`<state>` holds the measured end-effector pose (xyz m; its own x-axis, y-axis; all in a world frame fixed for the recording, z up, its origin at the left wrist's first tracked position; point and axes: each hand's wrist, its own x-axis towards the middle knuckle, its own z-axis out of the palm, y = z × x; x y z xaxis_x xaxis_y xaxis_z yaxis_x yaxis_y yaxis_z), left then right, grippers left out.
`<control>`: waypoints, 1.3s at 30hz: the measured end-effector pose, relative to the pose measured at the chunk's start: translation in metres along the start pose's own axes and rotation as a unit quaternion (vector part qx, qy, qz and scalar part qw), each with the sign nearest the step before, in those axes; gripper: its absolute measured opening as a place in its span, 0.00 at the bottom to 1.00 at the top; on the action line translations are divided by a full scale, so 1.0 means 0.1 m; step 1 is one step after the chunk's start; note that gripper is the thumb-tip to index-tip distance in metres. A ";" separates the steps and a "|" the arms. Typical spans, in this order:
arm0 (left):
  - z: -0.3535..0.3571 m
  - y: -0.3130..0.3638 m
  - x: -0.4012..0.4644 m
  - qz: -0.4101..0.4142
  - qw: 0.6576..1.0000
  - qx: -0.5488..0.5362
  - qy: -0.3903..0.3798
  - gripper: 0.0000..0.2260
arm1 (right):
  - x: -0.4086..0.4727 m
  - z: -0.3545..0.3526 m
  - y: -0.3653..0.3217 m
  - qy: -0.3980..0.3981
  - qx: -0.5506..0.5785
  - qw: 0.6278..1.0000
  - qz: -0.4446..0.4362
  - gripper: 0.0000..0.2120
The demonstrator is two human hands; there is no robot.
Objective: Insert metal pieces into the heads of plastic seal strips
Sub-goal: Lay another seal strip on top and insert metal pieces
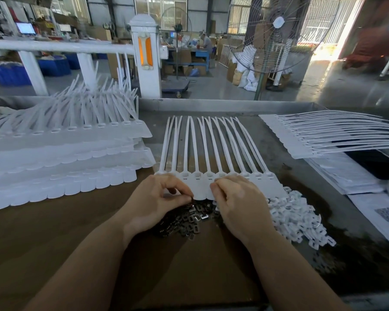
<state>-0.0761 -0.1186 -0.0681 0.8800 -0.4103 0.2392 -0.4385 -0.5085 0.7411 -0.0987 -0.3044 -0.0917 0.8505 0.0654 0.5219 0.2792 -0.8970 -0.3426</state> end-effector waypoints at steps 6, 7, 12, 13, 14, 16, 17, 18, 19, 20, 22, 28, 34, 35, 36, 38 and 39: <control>-0.10 -0.09 0.15 -0.098 0.972 -0.139 0.163 0.06 | 0.01 0.00 0.00 -0.008 -0.009 1.000 0.003 0.13; -0.13 -0.11 0.19 -0.111 0.967 -0.143 0.181 0.07 | 0.02 0.00 -0.01 -0.009 -0.011 1.000 0.003 0.13; -0.14 -0.23 0.35 -0.161 0.954 -0.141 0.209 0.07 | 0.02 -0.01 -0.01 -0.005 -0.011 1.000 -0.002 0.13; -0.12 -0.26 0.36 -0.169 0.952 -0.144 0.211 0.07 | 0.01 0.00 -0.01 -0.003 -0.010 1.000 -0.003 0.13; -0.10 -0.29 0.36 -0.173 0.951 -0.144 0.214 0.07 | 0.01 0.00 -0.01 -0.001 -0.008 1.000 -0.004 0.12; -0.07 -0.33 0.33 -0.169 0.951 -0.133 0.221 0.06 | 0.01 0.00 -0.01 0.004 -0.006 1.000 -0.003 0.13; -0.06 -0.35 0.31 -0.164 0.952 -0.128 0.225 0.06 | 0.01 0.00 -0.01 0.009 -0.007 1.000 -0.002 0.13; -0.05 -0.36 0.29 -0.159 0.953 -0.125 0.227 0.07 | 0.01 0.00 -0.01 0.013 -0.009 1.000 -0.001 0.12; -0.05 -0.37 0.28 -0.155 0.954 -0.121 0.228 0.08 | 0.01 0.01 -0.01 0.015 -0.010 1.000 0.000 0.12; -0.04 -0.37 0.27 -0.154 0.955 -0.113 0.228 0.09 | 0.01 0.01 -0.01 0.017 -0.009 1.000 0.000 0.12; -0.05 -0.37 0.27 -0.156 0.958 -0.082 0.225 0.08 | 0.01 0.01 -0.01 0.016 -0.007 1.000 0.000 0.12; -0.03 -0.38 0.26 -0.160 0.960 -0.019 0.231 0.05 | 0.00 0.00 -0.01 0.004 -0.005 1.000 -0.002 0.11; -0.02 -0.39 0.28 -0.163 0.957 0.018 0.239 0.05 | 0.00 -0.01 -0.03 0.000 -0.003 1.000 -0.001 0.11; -0.01 -0.39 0.28 -0.162 0.957 0.027 0.239 0.05 | 0.00 -0.01 -0.03 0.001 -0.003 1.000 0.000 0.11; 0.00 -0.40 0.29 -0.162 0.957 0.038 0.239 0.05 | 0.00 -0.01 -0.03 0.000 -0.004 1.000 -0.001 0.11; 0.01 -0.41 0.30 -0.164 0.955 0.060 0.240 0.05 | 0.00 -0.02 -0.03 -0.003 -0.004 1.000 0.000 0.11; 0.01 -0.41 0.30 -0.164 0.954 0.067 0.240 0.05 | 0.00 -0.02 -0.03 -0.004 -0.004 1.000 0.000 0.11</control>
<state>-0.0317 -0.1108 -0.0918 0.9418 0.1660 0.2923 -0.1159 -0.6558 0.7460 -0.1006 -0.3027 -0.0898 0.8541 0.0699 0.5155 0.2764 -0.9005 -0.3359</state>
